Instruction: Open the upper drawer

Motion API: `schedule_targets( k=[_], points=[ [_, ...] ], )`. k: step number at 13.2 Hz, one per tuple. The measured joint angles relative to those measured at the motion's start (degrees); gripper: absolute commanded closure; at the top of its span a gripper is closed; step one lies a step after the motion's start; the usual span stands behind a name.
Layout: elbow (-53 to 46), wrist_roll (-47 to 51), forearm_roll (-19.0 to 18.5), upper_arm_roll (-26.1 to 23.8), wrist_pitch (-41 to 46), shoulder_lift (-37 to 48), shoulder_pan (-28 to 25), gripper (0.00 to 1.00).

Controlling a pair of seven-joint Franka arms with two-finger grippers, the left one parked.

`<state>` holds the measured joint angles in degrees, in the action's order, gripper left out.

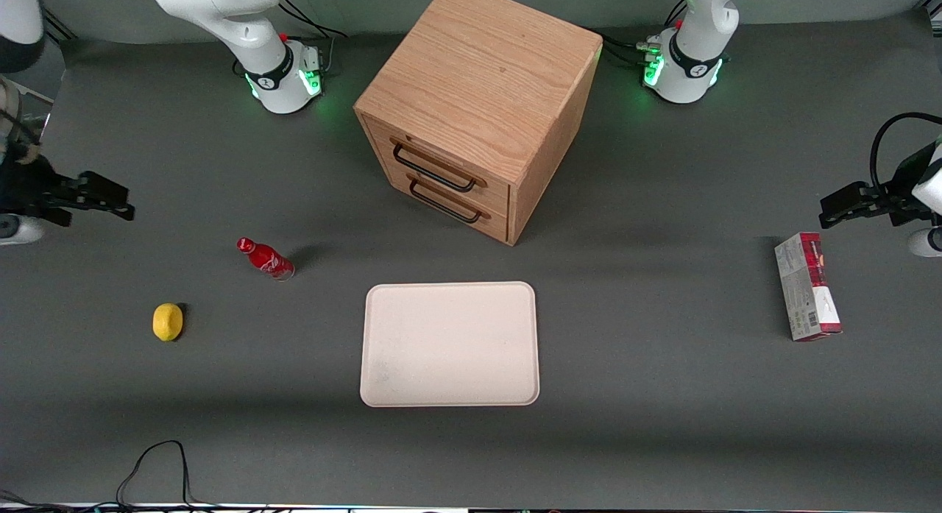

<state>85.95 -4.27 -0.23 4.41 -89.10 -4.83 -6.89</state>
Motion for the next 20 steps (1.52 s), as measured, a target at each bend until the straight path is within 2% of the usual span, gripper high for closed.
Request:
schedule_targets(
  k=[8, 11, 13, 17, 20],
  points=[
    [-6.2, 0.0, 0.1, -0.9, -1.0, -7.0, -21.1, 0.0],
    [-6.6, -0.8, 0.1, -2.1, -4.1, -9.3, -28.1, 0.0],
    [-6.6, -6.2, 0.1, -4.1, -5.6, -11.0, -29.6, 0.0],
    [-6.6, -11.6, 1.1, -4.3, -5.6, -11.9, -29.4, 0.0],
    [-6.5, -15.7, 8.4, -4.2, -5.5, -12.1, -29.3, 0.0]
  ],
)
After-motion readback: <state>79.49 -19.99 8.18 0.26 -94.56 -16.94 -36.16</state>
